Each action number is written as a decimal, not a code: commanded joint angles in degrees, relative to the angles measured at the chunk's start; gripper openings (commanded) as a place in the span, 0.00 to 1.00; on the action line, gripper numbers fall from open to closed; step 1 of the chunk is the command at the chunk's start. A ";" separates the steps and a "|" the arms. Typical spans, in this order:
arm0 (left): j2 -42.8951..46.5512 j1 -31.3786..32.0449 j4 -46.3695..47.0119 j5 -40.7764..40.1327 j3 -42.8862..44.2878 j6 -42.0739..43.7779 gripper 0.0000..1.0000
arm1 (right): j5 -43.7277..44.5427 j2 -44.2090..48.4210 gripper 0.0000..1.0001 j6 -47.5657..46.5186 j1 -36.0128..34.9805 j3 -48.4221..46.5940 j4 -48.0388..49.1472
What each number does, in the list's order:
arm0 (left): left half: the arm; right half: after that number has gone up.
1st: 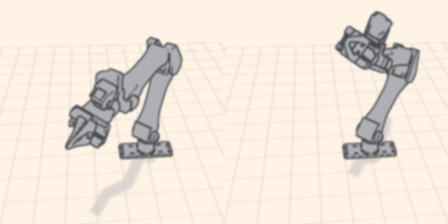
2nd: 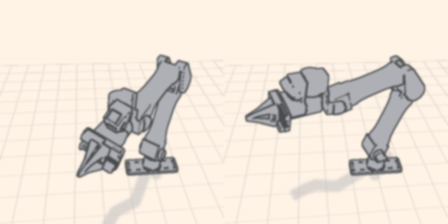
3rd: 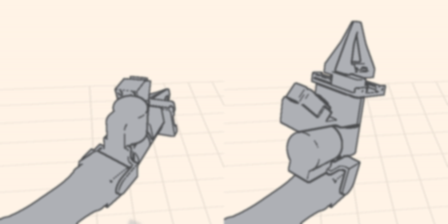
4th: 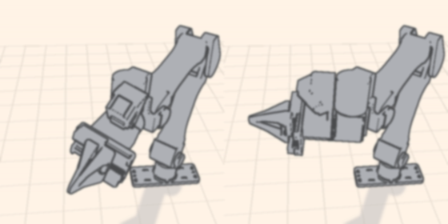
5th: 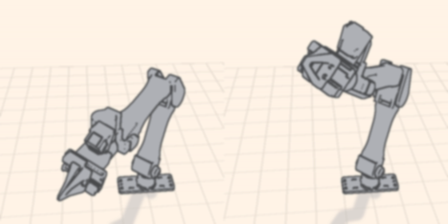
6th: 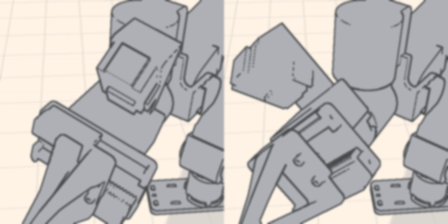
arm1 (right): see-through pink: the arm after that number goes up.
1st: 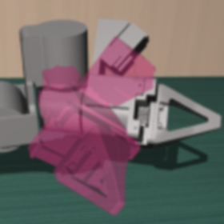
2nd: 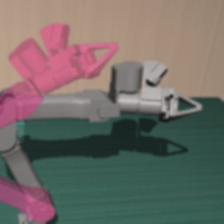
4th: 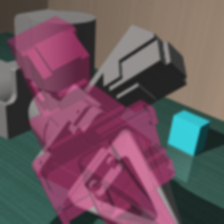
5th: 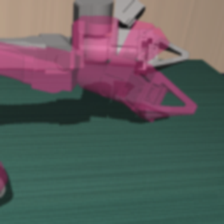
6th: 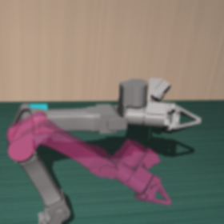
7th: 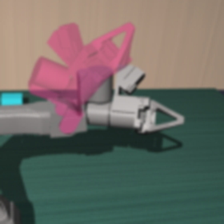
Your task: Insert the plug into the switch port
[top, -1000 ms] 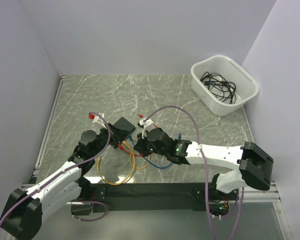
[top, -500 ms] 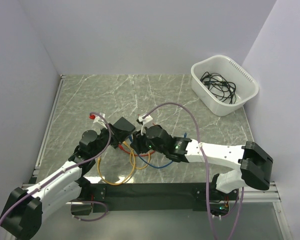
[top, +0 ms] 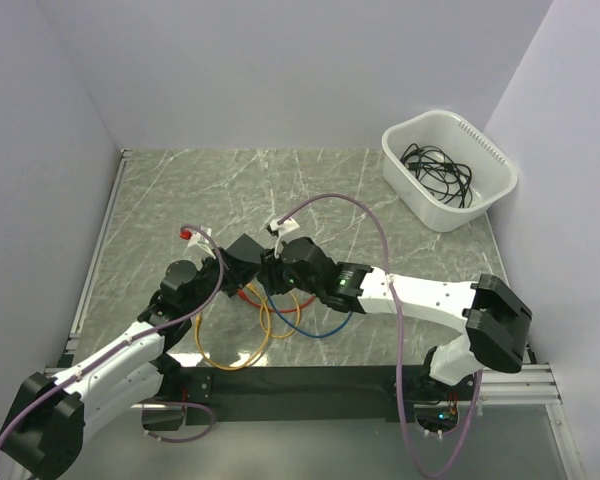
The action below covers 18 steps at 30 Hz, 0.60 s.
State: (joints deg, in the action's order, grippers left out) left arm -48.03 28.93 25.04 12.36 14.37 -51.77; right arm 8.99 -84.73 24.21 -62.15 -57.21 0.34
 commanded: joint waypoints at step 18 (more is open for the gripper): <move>0.92 0.52 1.51 -0.85 1.27 0.88 0.00 | -3.10 -2.37 0.38 2.51 1.24 -2.03 1.15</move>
State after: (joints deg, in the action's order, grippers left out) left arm -47.72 29.10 24.99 12.12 14.37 -51.77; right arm 6.70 -86.72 25.91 -61.45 -57.21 -0.73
